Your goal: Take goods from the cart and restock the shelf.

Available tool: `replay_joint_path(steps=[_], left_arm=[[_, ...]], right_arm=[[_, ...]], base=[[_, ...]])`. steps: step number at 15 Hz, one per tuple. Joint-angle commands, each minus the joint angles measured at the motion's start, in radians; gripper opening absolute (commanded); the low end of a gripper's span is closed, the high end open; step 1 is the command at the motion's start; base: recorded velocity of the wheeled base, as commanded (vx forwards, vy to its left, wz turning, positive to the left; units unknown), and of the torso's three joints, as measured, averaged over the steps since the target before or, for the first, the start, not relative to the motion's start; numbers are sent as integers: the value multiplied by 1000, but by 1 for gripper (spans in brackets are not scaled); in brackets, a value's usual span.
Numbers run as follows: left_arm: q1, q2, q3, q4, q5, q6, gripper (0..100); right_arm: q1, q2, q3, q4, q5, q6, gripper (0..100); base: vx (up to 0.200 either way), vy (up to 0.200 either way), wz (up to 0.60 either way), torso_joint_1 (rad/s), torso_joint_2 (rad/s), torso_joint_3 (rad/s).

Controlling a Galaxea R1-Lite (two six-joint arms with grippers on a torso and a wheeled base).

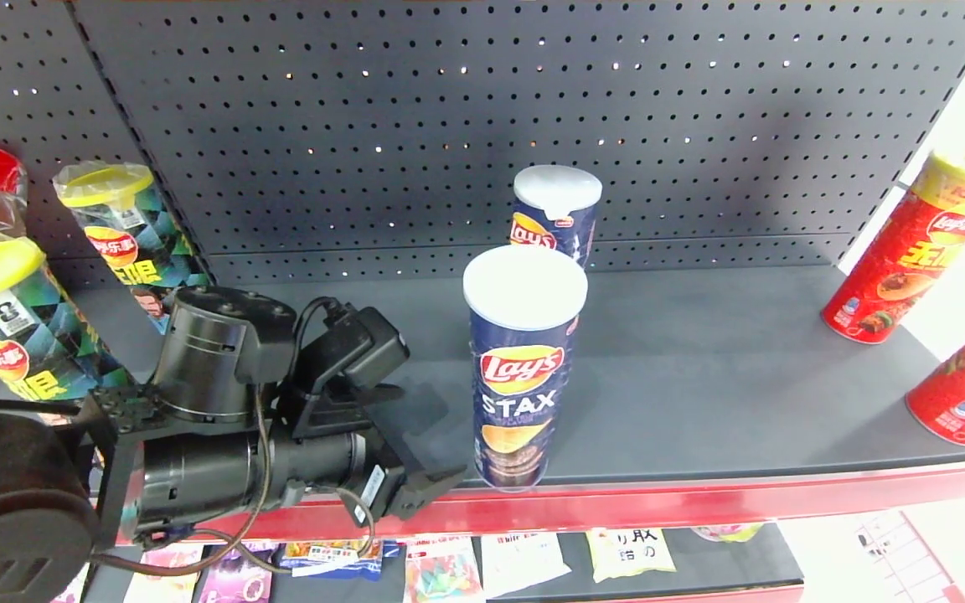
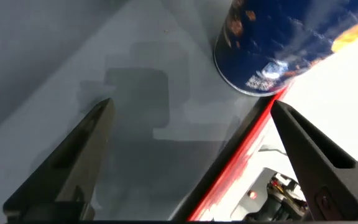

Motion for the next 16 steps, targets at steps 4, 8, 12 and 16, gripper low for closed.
replay_joint_path(steps=[4,8,12,16], left_arm=[[0,27,-25,0,0,-1,100],[0,35,-28,-1,0,-1,100],[0,49,-49,-1,0,-1,100],[0,66,-71,-1,0,-1,100]], right_arm=[[0,5,0,0,1,0,100],[-17,5,-5,0,1,0,100],[-18,7,-6,0,2,0,100],[-18,8,-11,0,1,0,100]], base=[[0,0,0,0,0,0],[0,0,0,0,0,0],[0,0,0,0,0,0],[0,0,0,0,0,0]])
